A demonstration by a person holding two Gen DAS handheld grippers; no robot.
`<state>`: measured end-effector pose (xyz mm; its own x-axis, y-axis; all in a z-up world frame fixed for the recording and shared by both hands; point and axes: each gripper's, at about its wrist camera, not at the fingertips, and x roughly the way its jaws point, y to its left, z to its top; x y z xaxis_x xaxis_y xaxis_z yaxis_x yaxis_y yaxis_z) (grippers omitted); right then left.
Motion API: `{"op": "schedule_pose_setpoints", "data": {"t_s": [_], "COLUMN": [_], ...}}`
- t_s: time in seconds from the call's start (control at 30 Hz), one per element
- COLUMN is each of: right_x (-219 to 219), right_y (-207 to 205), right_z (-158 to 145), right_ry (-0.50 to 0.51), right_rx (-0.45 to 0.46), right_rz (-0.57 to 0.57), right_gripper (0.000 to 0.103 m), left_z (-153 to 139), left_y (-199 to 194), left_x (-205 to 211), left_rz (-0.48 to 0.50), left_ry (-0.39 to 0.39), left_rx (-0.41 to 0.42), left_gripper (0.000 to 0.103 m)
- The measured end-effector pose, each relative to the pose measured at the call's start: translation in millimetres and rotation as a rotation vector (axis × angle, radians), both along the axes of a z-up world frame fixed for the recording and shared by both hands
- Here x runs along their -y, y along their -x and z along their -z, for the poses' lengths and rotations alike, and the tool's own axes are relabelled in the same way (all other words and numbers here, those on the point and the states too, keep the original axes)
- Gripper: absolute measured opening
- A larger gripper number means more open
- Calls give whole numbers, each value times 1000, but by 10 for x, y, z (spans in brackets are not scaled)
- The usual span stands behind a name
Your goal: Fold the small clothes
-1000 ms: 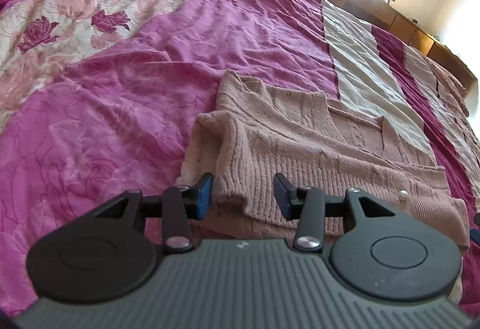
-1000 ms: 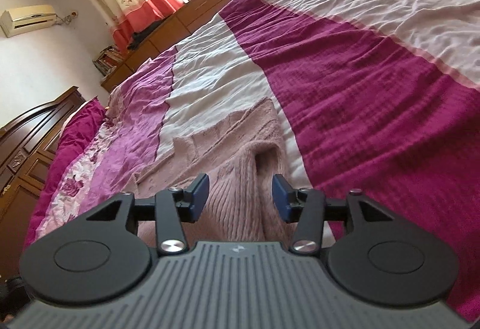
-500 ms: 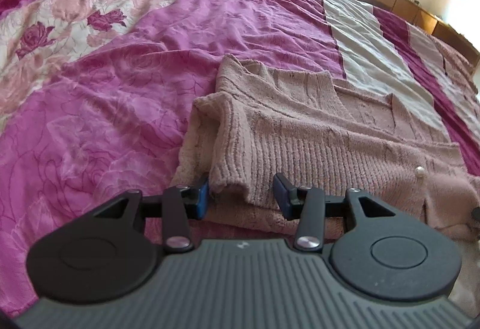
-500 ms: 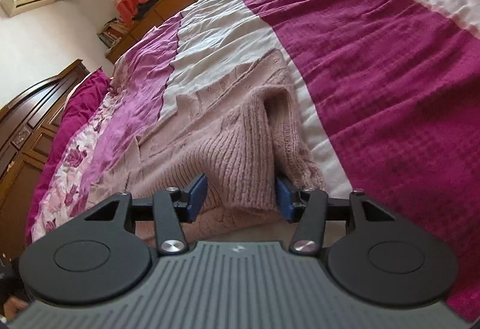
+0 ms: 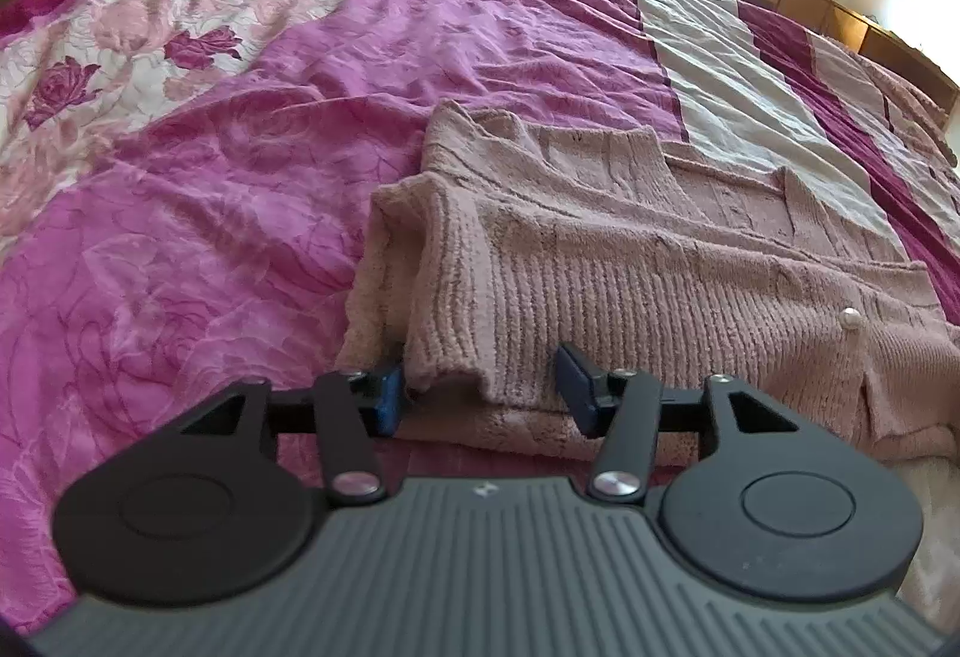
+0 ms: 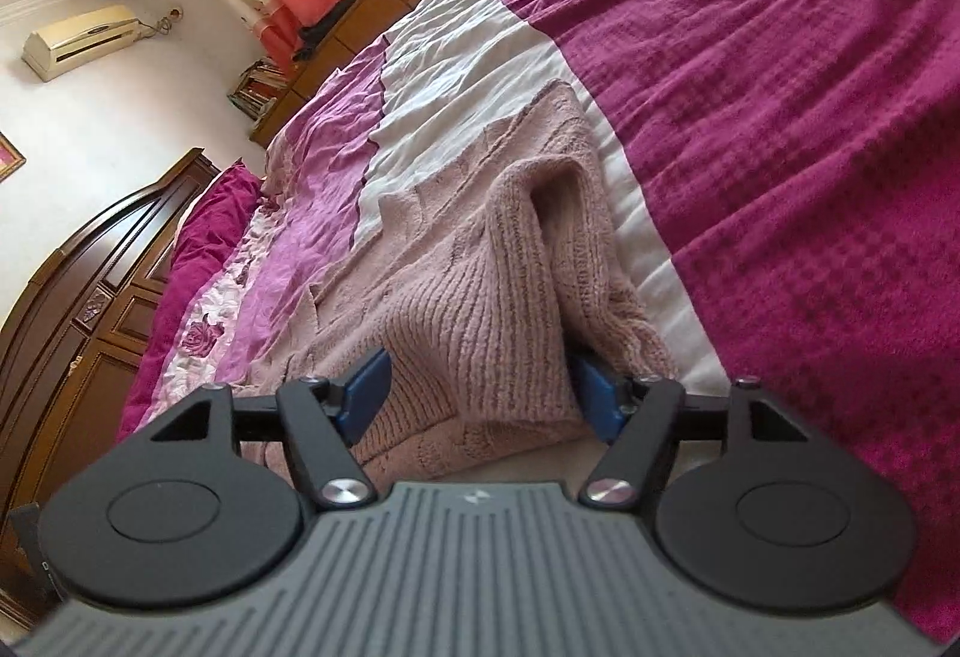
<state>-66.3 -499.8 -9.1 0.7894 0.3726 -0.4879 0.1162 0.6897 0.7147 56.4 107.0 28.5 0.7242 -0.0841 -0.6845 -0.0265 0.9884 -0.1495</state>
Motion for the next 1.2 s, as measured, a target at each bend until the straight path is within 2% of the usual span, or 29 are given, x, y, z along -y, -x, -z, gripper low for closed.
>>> {"op": "schedule_pose_setpoints", "data": {"t_s": [0.2,0.43,0.53,0.67,0.9,1.1,1.2], "right_x": [42,-12,10,56,-23,63,75], "right_y": [-11,-26,-38,-56,-60,-74,-67], "right_z": [25,13,28,60,23,-72,-134], "right_ry": [-19,13,-12,-63,-13,-99,-103], "right_rx": [2,12,10,18,30,-31,-32], "right_rz": [-14,-16,-11,-30,-40,-2,8], "right_gripper": [73,73,74,80,80,80,78], "left_z": [4,7,11,5,-28,-128,-171], "left_y": [-13,-16,-19,-40,-38,-3,2], "left_x": [-2,19,25,22,48,39,33], "left_rz": [-12,-6,2,5,-6,-7,-5], "left_ry": [11,-5,-10,-3,-8,34,58], "left_rx": [-13,-18,-26,-44,-55,-46,-30], "left_gripper": [54,54,55,55,55,54,54]}}
